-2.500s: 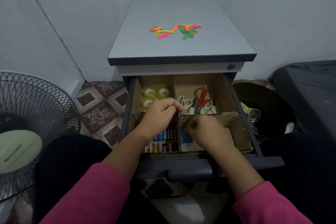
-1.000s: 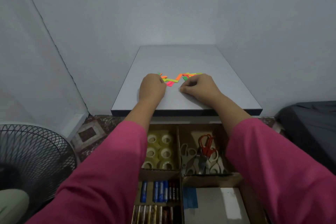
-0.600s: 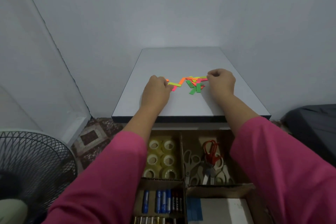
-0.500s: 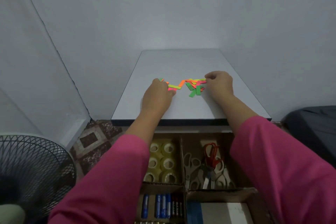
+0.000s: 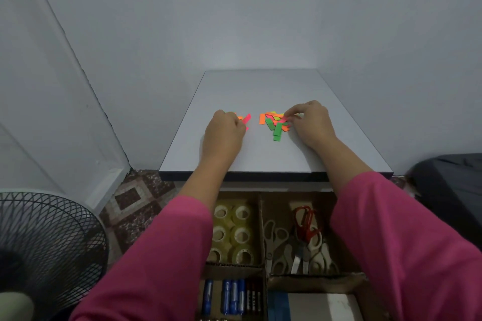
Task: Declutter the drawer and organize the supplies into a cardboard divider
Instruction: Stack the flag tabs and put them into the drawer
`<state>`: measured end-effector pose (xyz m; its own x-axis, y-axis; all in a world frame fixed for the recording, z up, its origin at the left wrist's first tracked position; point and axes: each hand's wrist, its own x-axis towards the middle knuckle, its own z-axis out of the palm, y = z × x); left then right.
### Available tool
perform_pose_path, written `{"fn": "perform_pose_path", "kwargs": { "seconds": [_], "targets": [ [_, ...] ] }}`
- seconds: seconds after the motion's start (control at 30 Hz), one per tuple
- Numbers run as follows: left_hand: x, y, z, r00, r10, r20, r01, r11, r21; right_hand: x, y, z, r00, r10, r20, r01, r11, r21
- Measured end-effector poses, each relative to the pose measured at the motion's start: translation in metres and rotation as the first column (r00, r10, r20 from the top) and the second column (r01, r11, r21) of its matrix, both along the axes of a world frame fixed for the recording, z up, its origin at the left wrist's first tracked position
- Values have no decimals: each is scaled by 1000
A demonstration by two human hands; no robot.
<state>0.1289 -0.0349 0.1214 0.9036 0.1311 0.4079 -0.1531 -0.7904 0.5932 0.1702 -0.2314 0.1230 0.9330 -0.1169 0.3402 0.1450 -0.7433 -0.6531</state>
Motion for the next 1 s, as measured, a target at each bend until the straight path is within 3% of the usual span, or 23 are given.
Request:
{"fn": "perform_pose_path", "kwargs": {
  "seconds": [0.07,0.23,0.37,0.43,0.57,0.7,0.8,0.9,1.0],
  "targets": [
    [-4,2,2,998,-69,-8,68,992,-109,0,0,-1,1000,18,-6,-18,1000,-17],
    [-12,1,2,984,-155,-88,153,988,-24,3,0,-6,999,39,-31,-40,998,-58],
    [-8,3,0,998,-61,-11,60,996,-73,4,1,-6,999,9,-41,-12,998,-61],
    [-6,2,-2,1000,-3,-1,3,1000,-27,5,1,-6,999,4,-45,-6,999,-49],
    [-1,-2,-5,999,33,-21,-31,994,101,-2,2,0,1000,14,21,-16,996,85],
    [3,-1,-6,997,56,-53,-49,992,115,-20,3,10,977,191,99,-210,945,252],
    [1,-2,-5,998,53,-41,-47,990,129,-21,5,4,962,272,18,-271,950,156],
    [-2,-4,-4,999,30,-20,-27,990,141,-16,5,-5,987,162,-12,-163,985,-49],
    [-7,-2,-1,999,-17,28,14,994,106,-19,5,0,985,173,8,-173,981,91]
  ]
}}
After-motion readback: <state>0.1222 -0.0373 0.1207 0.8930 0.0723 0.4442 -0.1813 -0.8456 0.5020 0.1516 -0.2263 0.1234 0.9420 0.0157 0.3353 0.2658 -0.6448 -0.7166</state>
